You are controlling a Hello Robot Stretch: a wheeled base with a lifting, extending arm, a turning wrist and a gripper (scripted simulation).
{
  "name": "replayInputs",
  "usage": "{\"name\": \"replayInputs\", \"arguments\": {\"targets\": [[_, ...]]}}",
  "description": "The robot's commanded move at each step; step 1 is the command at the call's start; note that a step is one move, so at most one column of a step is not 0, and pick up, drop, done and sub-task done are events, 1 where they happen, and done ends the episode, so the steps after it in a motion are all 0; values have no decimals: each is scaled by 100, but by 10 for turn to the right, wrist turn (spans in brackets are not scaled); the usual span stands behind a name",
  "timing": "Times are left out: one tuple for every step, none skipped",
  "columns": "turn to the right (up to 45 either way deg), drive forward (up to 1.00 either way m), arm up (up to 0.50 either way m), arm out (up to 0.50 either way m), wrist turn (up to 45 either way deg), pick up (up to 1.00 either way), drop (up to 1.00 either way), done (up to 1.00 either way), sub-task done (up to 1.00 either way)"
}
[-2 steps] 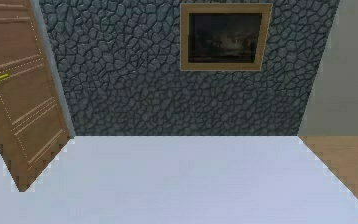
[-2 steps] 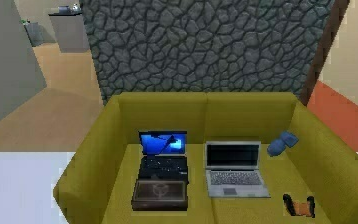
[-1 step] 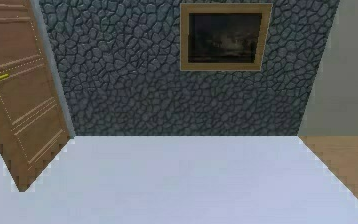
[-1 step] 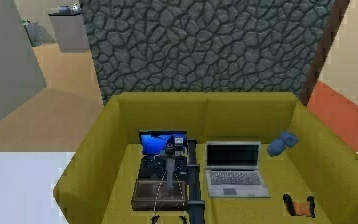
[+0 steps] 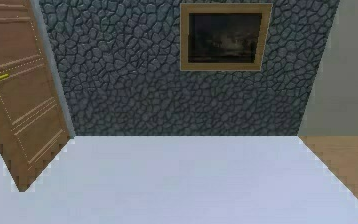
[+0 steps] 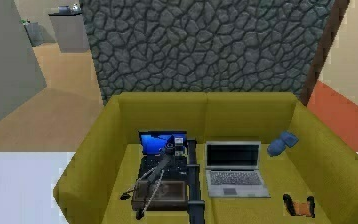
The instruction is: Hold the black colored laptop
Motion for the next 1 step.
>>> {"name": "replayInputs", "arguments": {"targets": [[0, 0, 0, 0, 450, 0, 0, 0, 0]]}}
